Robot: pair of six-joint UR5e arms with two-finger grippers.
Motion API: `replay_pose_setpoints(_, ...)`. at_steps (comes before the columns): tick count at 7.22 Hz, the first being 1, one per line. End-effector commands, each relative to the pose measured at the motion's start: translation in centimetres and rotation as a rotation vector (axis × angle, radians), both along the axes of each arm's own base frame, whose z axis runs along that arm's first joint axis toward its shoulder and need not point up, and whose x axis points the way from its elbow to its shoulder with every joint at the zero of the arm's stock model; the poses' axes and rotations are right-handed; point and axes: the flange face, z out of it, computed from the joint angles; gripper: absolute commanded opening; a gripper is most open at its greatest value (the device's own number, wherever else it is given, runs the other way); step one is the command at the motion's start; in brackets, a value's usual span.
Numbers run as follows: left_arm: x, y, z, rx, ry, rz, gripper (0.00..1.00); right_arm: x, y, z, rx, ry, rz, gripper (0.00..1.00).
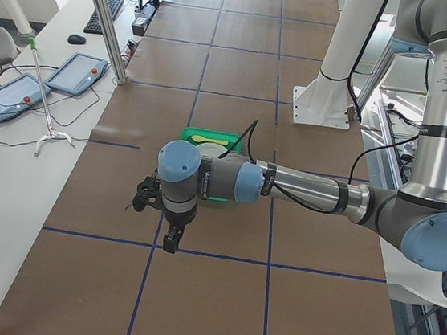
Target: Place fork
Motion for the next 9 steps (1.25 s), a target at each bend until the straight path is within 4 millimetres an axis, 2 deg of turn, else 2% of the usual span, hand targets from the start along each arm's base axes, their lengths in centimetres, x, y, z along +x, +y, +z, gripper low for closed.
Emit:
replay_pose_setpoints(1,0.0,0.2,0.7,-0.004,0.010,-0.005,1.00,0.0,0.0,0.0,-0.001,0.000,0.001,1.00)
replay_pose_setpoints(4,0.1,-0.2,0.1,0.009,0.007,0.002,1.00,0.0,0.0,0.0,0.000,0.000,0.000,1.00)
replay_pose_setpoints(5,0.1,-0.2,0.6,-0.002,0.006,0.002,1.00,0.0,0.0,0.0,0.000,0.000,0.000,1.00)
replay_pose_setpoints(6,0.0,0.4,0.0,0.004,0.006,-0.001,1.00,0.0,0.0,0.0,0.000,0.000,0.000,1.00)
replay_pose_setpoints(8,-0.1,0.1,-0.6,0.007,0.006,-0.001,1.00,0.0,0.0,0.0,0.000,0.000,0.000,1.00)
replay_pose_setpoints(9,-0.3,0.2,-2.2,0.040,0.002,-0.005,1.00,0.0,0.0,0.0,0.000,0.000,0.000,1.00)
